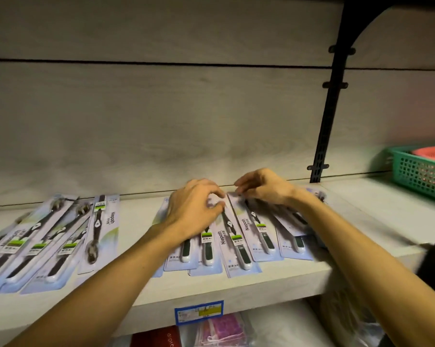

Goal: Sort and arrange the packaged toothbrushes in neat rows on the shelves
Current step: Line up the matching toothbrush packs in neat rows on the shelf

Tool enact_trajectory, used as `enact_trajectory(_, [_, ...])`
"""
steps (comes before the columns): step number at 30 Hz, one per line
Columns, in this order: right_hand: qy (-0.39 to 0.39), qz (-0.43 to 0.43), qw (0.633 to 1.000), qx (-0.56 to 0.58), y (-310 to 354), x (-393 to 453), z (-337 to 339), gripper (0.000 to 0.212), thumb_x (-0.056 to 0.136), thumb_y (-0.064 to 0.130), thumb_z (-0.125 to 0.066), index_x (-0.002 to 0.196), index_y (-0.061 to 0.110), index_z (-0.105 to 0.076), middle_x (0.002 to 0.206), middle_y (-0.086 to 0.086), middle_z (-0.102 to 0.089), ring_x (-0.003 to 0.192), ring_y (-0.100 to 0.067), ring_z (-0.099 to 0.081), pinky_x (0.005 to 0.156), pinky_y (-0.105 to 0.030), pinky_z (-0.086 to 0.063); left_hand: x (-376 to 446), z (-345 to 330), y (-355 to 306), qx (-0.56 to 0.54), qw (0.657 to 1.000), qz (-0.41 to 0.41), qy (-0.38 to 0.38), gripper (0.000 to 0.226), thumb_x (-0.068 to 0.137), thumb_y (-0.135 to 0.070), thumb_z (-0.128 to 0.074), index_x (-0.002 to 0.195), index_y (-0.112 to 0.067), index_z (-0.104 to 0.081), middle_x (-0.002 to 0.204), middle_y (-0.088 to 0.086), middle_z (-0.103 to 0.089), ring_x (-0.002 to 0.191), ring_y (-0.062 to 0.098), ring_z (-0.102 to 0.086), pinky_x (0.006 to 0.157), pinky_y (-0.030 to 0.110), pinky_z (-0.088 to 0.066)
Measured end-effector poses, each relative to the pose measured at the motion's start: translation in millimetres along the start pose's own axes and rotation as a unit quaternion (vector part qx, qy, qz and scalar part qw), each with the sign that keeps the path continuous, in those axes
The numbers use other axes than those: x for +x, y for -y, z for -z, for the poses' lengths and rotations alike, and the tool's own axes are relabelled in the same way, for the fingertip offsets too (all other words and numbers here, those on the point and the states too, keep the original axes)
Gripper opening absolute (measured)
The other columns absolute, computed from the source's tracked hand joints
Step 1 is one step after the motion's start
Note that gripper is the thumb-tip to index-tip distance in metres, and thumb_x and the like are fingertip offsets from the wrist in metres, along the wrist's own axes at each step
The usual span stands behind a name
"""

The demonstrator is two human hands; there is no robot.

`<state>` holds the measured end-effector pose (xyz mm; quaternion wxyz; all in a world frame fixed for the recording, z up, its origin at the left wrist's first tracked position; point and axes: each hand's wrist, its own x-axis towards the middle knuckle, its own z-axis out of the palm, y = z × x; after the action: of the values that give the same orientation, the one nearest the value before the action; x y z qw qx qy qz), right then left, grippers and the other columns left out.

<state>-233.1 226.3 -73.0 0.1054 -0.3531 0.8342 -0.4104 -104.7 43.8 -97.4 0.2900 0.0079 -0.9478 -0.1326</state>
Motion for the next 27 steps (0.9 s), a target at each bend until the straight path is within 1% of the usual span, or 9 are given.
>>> enact_trajectory(3, [0.007,0.035,0.996,-0.085,5,1,-6,0.043,0.092,0.015,-0.07,0.133,0.008,-0.061,0.126,-0.002,-0.065,0.109,-0.014,-0.063,0.08,-0.007,-0.047,5,-7,5,0.05,0.991,0.05,0.11,0.052,0.091,-0.064,-0.051,0.131,-0.032,-0.06,0.139,-0.009,-0.055,0.129,0.02,-0.045,0.101,0.036,-0.036])
enact_trajectory(5, [-0.013,0.055,0.991,-0.123,6,-1,-4,0.043,0.092,0.027,-0.07,0.131,0.012,-0.063,0.124,0.003,-0.065,0.107,-0.009,-0.06,0.075,-0.002,-0.044,7,-12,3,0.07,0.979,0.076,0.174,0.06,0.09,-0.072,-0.043,0.135,-0.034,-0.056,0.144,-0.009,-0.052,0.134,0.024,-0.04,0.107,0.045,-0.035])
enact_trajectory(6, [-0.02,0.06,0.989,-0.136,4,-3,-3,0.041,0.092,0.027,-0.07,0.13,0.012,-0.064,0.124,0.003,-0.066,0.107,-0.009,-0.06,0.078,-0.004,-0.045,8,-13,1,0.068,0.978,0.078,0.18,0.058,0.09,-0.073,-0.043,0.133,-0.036,-0.057,0.143,-0.01,-0.053,0.135,0.024,-0.04,0.108,0.047,-0.034])
enact_trajectory(9, [-0.007,0.064,0.979,-0.196,0,-8,-1,0.032,0.093,0.021,-0.069,0.123,0.009,-0.069,0.119,-0.004,-0.071,0.107,-0.018,-0.065,0.096,-0.03,-0.05,10,-13,0,0.048,0.983,0.084,0.155,0.046,0.09,-0.069,-0.049,0.124,-0.042,-0.064,0.136,-0.015,-0.059,0.132,0.023,-0.044,0.108,0.05,-0.035])
enact_trajectory(10, [-0.004,0.062,0.977,-0.204,-1,-9,-1,0.032,0.093,0.022,-0.07,0.122,0.01,-0.07,0.117,-0.004,-0.072,0.106,-0.019,-0.066,0.097,-0.034,-0.049,10,-12,-1,0.04,0.984,0.09,0.149,0.043,0.09,-0.068,-0.051,0.121,-0.042,-0.066,0.133,-0.015,-0.061,0.13,0.022,-0.046,0.107,0.05,-0.036])
enact_trajectory(16, [-0.018,0.049,0.976,-0.212,-2,-9,-2,0.034,0.091,0.023,-0.071,0.123,0.011,-0.071,0.118,-0.003,-0.073,0.106,-0.017,-0.066,0.099,-0.034,-0.049,7,-9,4,-0.043,0.987,0.127,0.085,0.035,0.091,-0.058,-0.059,0.114,-0.035,-0.072,0.117,-0.011,-0.07,0.115,0.021,-0.06,0.103,0.043,-0.043])
enact_trajectory(19, [-0.034,0.048,0.975,-0.214,-1,-9,-10,0.034,0.091,0.022,-0.071,0.123,0.012,-0.071,0.118,-0.003,-0.073,0.104,-0.016,-0.066,0.096,-0.03,-0.05,5,-9,4,-0.037,0.988,0.126,0.084,0.033,0.091,-0.057,-0.06,0.112,-0.035,-0.073,0.115,-0.012,-0.072,0.113,0.02,-0.061,0.101,0.043,-0.044])
enact_trajectory(22, [-0.045,0.036,0.979,-0.196,4,-8,-21,0.036,0.091,0.021,-0.07,0.125,0.009,-0.069,0.12,-0.007,-0.072,0.106,-0.02,-0.066,0.097,-0.032,-0.05,6,-11,2,-0.022,0.988,0.126,0.087,0.029,0.092,-0.055,-0.059,0.108,-0.036,-0.074,0.113,-0.011,-0.072,0.112,0.021,-0.062,0.1,0.044,-0.045])
enact_trajectory(27, [-0.058,0.014,0.978,-0.2,12,-13,-33,0.036,0.088,0.008,-0.065,0.124,0.007,-0.07,0.122,-0.01,-0.071,0.111,-0.023,-0.066,0.098,-0.033,-0.051,7,-9,4,-0.05,0.985,0.154,0.067,0.016,0.092,-0.045,-0.062,0.095,-0.036,-0.075,0.103,-0.012,-0.074,0.105,0.019,-0.066,0.092,0.038,-0.051])
